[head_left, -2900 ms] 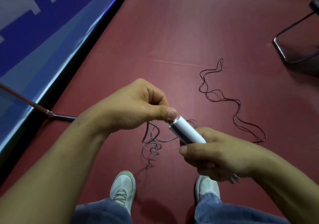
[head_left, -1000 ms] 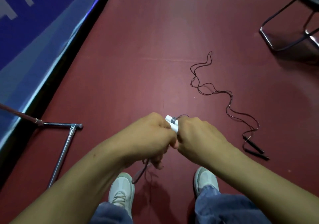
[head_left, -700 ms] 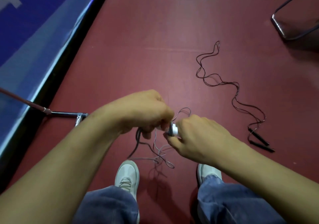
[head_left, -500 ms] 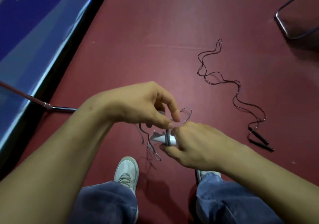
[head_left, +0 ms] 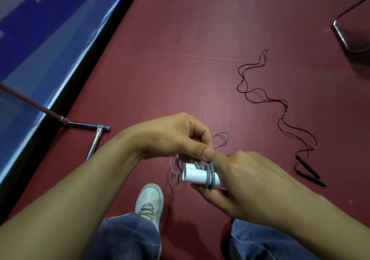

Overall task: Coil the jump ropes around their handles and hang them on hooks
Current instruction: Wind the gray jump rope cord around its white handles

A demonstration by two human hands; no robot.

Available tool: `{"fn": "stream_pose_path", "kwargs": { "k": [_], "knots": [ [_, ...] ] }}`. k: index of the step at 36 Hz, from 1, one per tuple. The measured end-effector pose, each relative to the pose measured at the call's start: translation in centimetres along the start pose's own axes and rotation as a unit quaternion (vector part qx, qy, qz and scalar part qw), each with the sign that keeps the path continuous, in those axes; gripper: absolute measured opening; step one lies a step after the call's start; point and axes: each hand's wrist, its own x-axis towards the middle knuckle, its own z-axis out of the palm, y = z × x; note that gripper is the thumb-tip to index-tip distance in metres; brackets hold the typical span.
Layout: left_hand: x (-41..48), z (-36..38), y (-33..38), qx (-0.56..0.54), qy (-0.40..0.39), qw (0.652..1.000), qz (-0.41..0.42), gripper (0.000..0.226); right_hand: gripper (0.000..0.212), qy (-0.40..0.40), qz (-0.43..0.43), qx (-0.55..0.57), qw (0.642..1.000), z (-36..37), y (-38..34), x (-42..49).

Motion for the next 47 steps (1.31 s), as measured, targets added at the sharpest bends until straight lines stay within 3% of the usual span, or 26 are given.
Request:
{"fn": "stream_pose_path", "kwargs": {
  "k": [8, 18, 20, 24, 27, 28, 31, 35, 39, 43, 47],
  "knots": [
    [0.0, 0.7, -1.8, -0.135, 0.029, 0.99, -0.004, 0.021, 0.039, 0.076, 0.004, 0.022, 0.997, -0.5, 0.4, 0.0],
    [0.0, 0.9, -1.6, -0.198, 0.08, 0.976, 0.039, 0.008, 0.032, 0.072, 0.039, 0.056, 0.995, -2.0, 2.6, 0.2],
    [-0.2, 0.9, -1.2, -0.174, 0.085, 0.979, 0.056, 0.012, 0.031, 0.076, 0.061, 0.103, 0.99, -2.3, 3.1, 0.1],
    [-0.4, 1.8, -0.2, -0.026, 0.131, 0.987, 0.088, 0.03, 0.043, 0.115, 0.128, 0.227, 0.958, -3.0, 3.8, 0.4],
    [0.1, 2.8, 0.6, 0.042, 0.175, 0.978, 0.104, 0.015, 0.027, 0.13, 0.155, 0.319, 0.926, -3.4, 3.9, 1.1],
    [0.4, 3.0, 0.8, 0.064, 0.198, 0.973, 0.103, 0.006, 0.022, 0.127, 0.158, 0.341, 0.918, -3.5, 3.9, 1.3],
    [0.8, 3.2, 1.1, 0.106, 0.253, 0.959, 0.075, 0.022, 0.017, 0.095, 0.17, 0.416, 0.888, -4.2, 3.8, 1.4],
    [0.4, 2.9, 1.4, 0.098, 0.207, 0.972, 0.055, 0.029, 0.015, 0.028, 0.198, 0.491, 0.848, -5.0, 3.9, 1.0],
    [0.1, 3.3, 1.7, 0.09, 0.194, 0.976, 0.049, 0.031, 0.013, 0.034, 0.23, 0.482, 0.845, -4.6, 4.4, 0.9],
    [0.6, 3.9, 1.7, 0.151, 0.236, 0.96, 0.025, 0.029, 0.002, 0.067, 0.232, 0.415, 0.877, -3.6, 4.7, 1.7],
    [1.2, 4.4, 2.1, 0.189, 0.268, 0.945, 0.001, 0.024, 0.007, 0.083, 0.239, 0.355, 0.9, -2.6, 5.1, 2.8]
  ]
}}
